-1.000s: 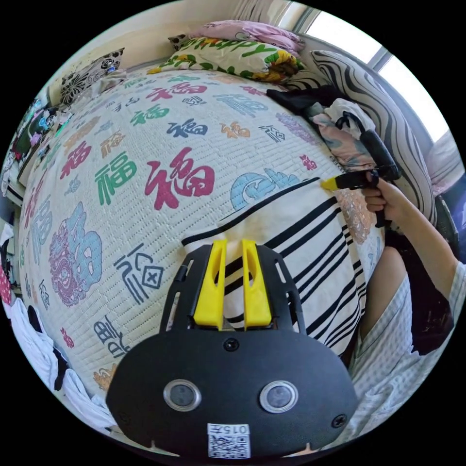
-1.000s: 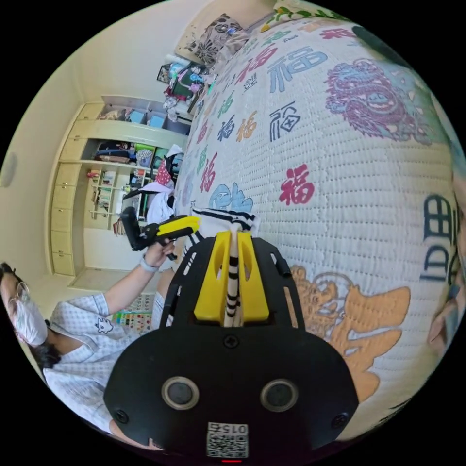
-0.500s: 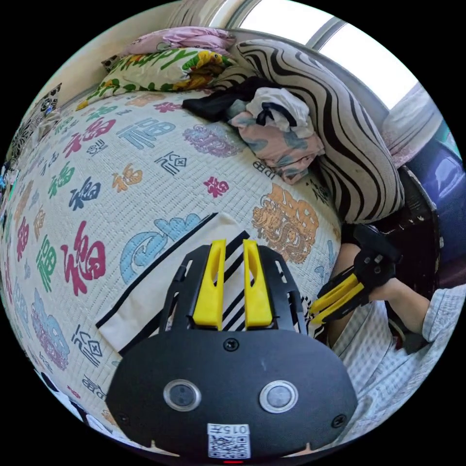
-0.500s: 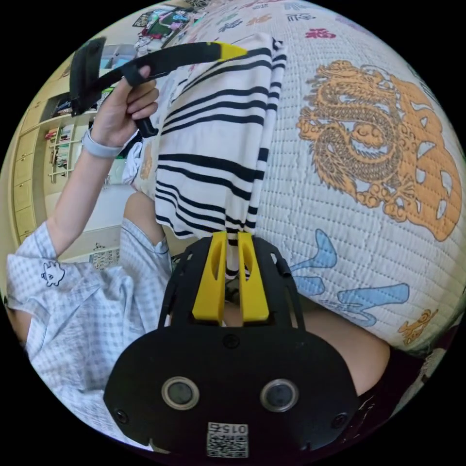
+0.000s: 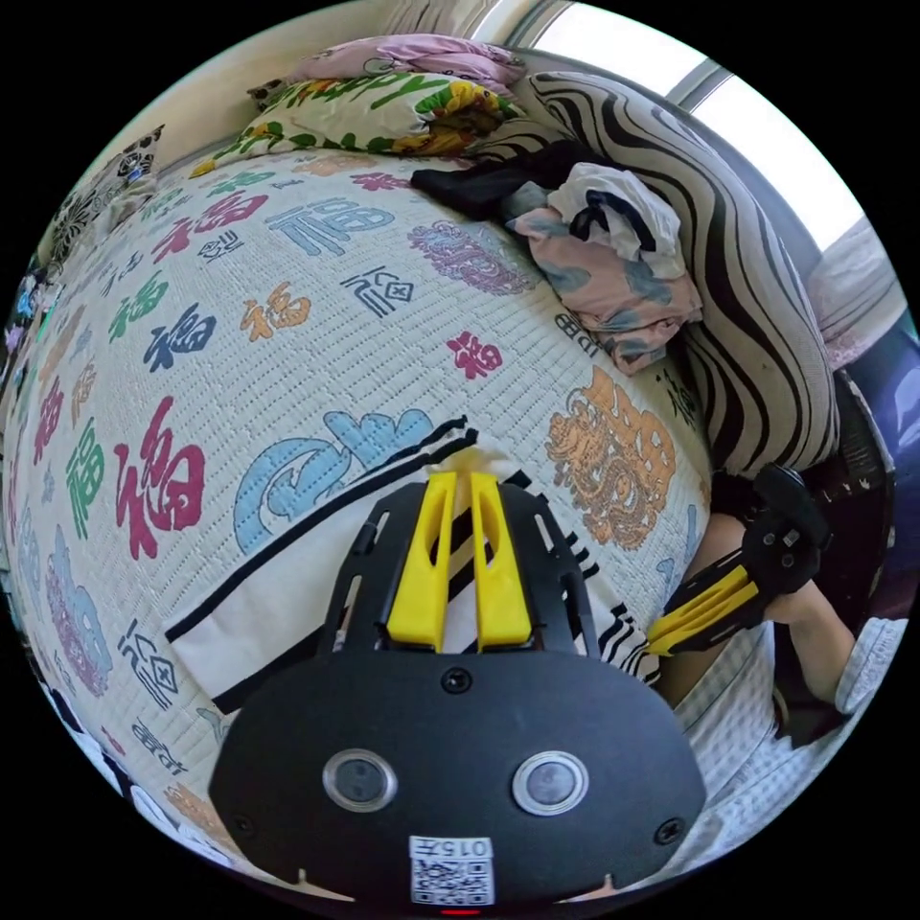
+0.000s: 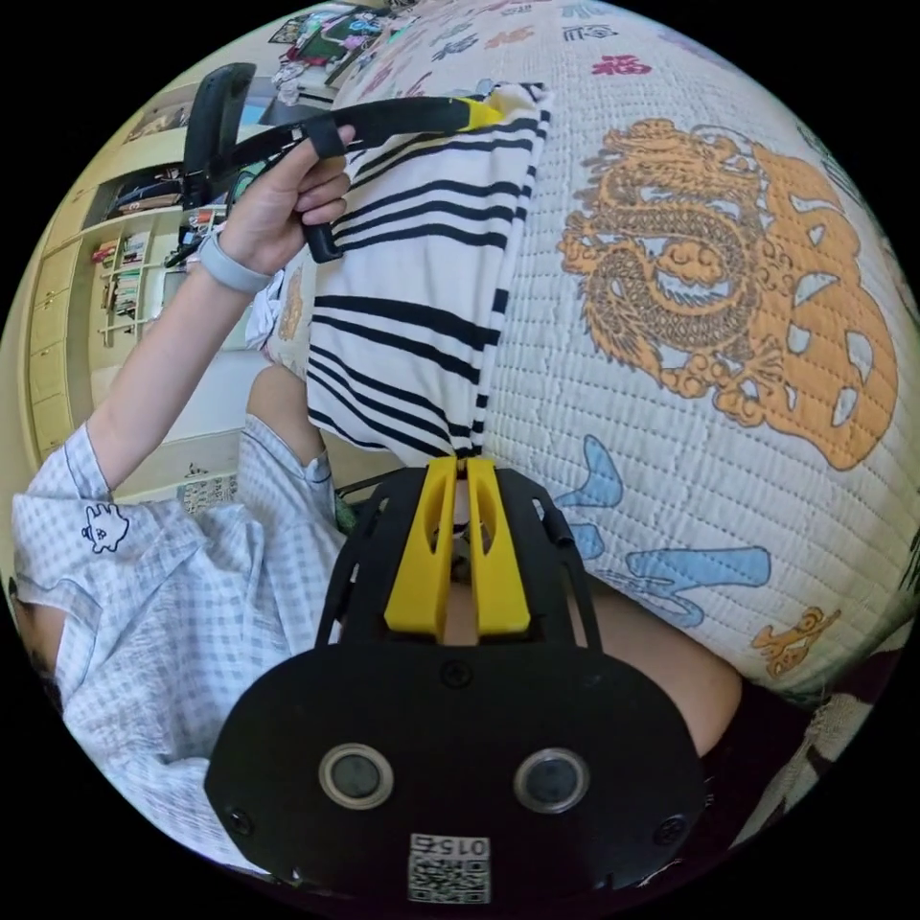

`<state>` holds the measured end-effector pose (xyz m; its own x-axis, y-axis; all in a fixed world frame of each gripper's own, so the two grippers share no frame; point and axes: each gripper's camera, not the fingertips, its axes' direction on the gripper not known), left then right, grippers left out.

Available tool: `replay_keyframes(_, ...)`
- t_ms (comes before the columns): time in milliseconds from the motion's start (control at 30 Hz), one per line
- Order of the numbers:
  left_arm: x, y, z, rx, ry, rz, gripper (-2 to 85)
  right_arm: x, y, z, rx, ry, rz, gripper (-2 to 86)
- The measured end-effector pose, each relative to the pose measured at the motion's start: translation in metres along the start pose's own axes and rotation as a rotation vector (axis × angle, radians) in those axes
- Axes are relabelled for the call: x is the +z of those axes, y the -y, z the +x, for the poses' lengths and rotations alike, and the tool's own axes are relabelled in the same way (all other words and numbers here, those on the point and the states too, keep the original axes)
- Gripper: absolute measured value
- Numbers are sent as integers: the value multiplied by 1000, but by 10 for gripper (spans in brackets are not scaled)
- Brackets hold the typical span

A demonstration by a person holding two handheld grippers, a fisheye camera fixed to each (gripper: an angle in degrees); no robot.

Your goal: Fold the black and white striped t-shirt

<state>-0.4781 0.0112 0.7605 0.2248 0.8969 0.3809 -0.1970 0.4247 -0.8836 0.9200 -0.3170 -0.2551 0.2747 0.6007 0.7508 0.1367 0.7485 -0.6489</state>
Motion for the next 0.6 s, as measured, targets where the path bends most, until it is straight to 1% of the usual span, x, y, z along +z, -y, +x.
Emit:
replay_keyframes(67, -21, -7, -22, -33, -50, 17, 57, -6, -7, -6, -8, -8, 9, 40)
replay_keyframes(100, -30, -12, -27, -37, -60, 29, 62, -13, -13, -8, -10, 21, 30, 62)
replay_keyframes(167, -75, -44, -55, -73, -76, 145, 72, -31, -23, -9, -22, 97, 122, 81)
replay_keyframes(200, -87, -55, -65, -90, -76, 175, 74, -44, -28, -8, -35, 139, 204, 87)
replay_keyframes(233, -110, -78, -88, -138, -65, 223, 78, -57, -30, -7, -52, 157, 277, 89)
replay_keyframes(267, -129, -101, -116, -201, -51, 255, 81, -63, -30, -6, -60, 160, 306, 91)
replay_keyframes(333, -151, -134, -163, -292, -57, 287, 85, -83, -22, -2, -81, 156, 412, 99)
replay_keyframes(400, -162, -160, -212, -367, -131, 277, 89, -93, -11, 3, -100, 197, 490, 105)
replay_keyframes(433, -164, -174, -242, -406, -209, 262, 92, -96, -2, 6, -116, 225, 523, 109)
replay_keyframes(467, -163, -186, -270, -449, -296, 258, 94, -97, 3, 8, -119, 228, 527, 111)
replay_keyframes(500, -162, -192, -283, -470, -343, 257, 94, -94, 14, 12, -120, 231, 516, 117)
replay_keyframes(567, -154, -203, -320, -503, -502, 261, 99, -86, 28, 22, -90, 277, 478, 124)
replay_keyframes(600, -151, -204, -327, -507, -537, 264, 102, -80, 35, 26, -87, 327, 453, 124)
